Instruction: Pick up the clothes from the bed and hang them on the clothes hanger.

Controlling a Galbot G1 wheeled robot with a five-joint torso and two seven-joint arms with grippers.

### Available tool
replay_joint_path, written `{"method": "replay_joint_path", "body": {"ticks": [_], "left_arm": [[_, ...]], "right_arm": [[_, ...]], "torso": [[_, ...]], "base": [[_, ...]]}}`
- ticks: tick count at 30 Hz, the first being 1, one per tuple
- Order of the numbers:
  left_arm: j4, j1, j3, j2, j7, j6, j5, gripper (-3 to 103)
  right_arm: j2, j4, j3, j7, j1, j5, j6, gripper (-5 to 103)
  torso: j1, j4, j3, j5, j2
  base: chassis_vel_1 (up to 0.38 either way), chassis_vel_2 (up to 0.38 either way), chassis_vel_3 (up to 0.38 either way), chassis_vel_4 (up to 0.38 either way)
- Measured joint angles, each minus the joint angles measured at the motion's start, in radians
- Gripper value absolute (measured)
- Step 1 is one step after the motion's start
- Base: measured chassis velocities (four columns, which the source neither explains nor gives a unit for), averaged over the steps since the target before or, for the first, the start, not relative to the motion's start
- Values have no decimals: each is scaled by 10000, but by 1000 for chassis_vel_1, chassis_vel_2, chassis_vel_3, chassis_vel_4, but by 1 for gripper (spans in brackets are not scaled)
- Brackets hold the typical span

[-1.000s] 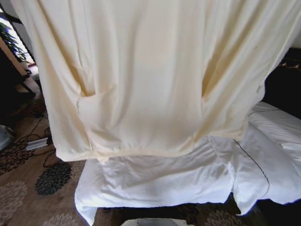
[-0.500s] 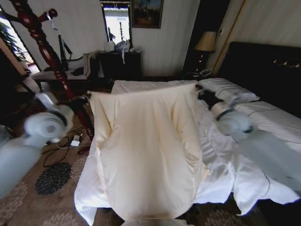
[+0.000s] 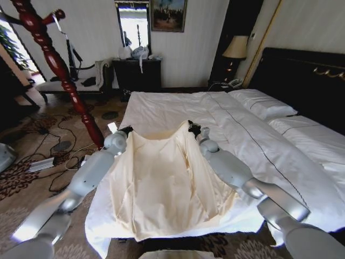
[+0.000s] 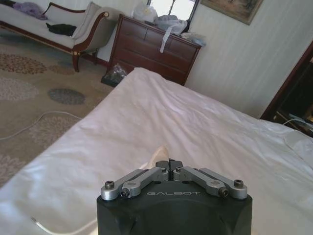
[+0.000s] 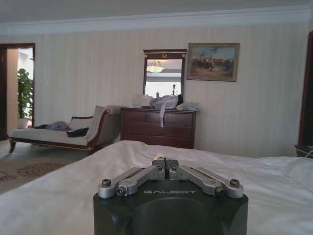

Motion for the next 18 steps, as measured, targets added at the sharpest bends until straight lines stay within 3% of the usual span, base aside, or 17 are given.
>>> {"method": "replay_joint_path", "body": {"ticks": [2,8,15,17,18], "left_arm": [[176,-88,56,-263,-100,7,78,0],[1706,-3,149,-2645,-640,3,1260,0],[2152,404,2,-3310,-727,-20,1567,0],[2149,487,-22,-3283,-758,-20,1568,0],[2088,547,-41,-3188,-782,-14,1545,6]], "right_arm": [[87,56,-19,-4,0,72,2,0],[584,410,-126,-554,-738,1319,283,0],[406,846,-416,-490,-1571,1345,157,-3],[395,986,-435,-285,-1697,1330,50,1],[374,1118,-435,-156,-1772,1355,-60,7]], "torso": [[-1,-3,0,-2,0],[-2,-11,-1,-2,2],[-3,-12,-1,1,2],[-3,-9,-1,-1,3],[-3,-7,-1,-2,2]], "base": [[0,0,0,0],[0,0,0,0],[0,0,0,0],[0,0,0,0],[0,0,0,0]]}}
